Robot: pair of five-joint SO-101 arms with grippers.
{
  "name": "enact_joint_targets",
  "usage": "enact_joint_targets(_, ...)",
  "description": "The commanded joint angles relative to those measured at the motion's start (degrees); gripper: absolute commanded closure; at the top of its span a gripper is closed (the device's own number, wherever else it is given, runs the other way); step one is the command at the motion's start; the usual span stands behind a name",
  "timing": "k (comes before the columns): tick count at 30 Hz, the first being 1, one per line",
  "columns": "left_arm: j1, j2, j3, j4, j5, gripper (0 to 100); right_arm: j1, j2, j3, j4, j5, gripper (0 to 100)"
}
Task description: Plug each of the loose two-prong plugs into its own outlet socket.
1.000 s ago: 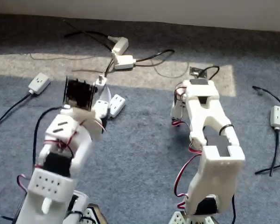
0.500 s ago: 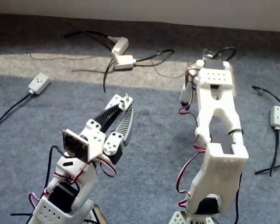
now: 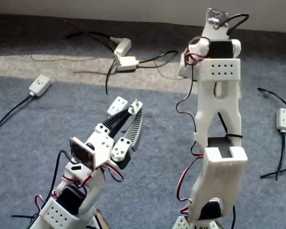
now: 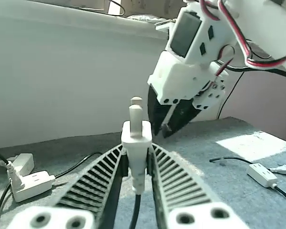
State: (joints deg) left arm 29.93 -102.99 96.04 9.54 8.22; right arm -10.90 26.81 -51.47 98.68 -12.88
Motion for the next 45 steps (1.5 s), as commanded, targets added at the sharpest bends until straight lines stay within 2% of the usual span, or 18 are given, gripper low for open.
enact_joint_targets(1, 2.6, 0.1, 1.1, 0.4, -0.1, 99, -4.1, -2.4, -5.2, 2.4, 0.4, 98.5)
enact_joint_targets(8, 2.0, 0.2, 1.1, 1.8, -0.1, 99, -6.5, -16.1, 0.6, 2.5, 0.4, 93.1)
enact_joint_targets(11, 0.4, 0.2, 1.1, 1.6, 0.0, 99, -7.1, -24.7, 6.5, 2.4, 4.4, 89.6)
enact_joint_targets(18, -0.4, 0.2, 1.1, 1.5, 0.0, 99, -17.5, -40.7, 18.2, 2.3, 12.7, 82.7)
enact_joint_targets(22, -0.3, 0.2, 1.1, 1.8, 0.0, 99, -25.4, -44.9, 24.0, 2.3, 18.9, 82.7)
enact_joint_targets(28, 2.8, 0.2, 1.1, 4.3, -0.2, 99, -32.4, -47.8, 28.7, 2.2, 22.9, 82.7)
enact_joint_targets(33, 4.1, 0.2, 1.1, 4.5, -5.0, 99, -37.3, -53.2, 29.3, 2.3, 26.1, 82.7)
enact_joint_targets(40, 3.8, -0.4, 0.9, 4.3, -5.0, 99, -36.1, -56.8, 42.4, -0.9, 26.3, 82.8)
enact_joint_targets(45, 3.8, -0.5, 0.6, 4.3, -5.0, 99, -29.9, -56.6, 55.9, -13.1, 26.3, 82.8)
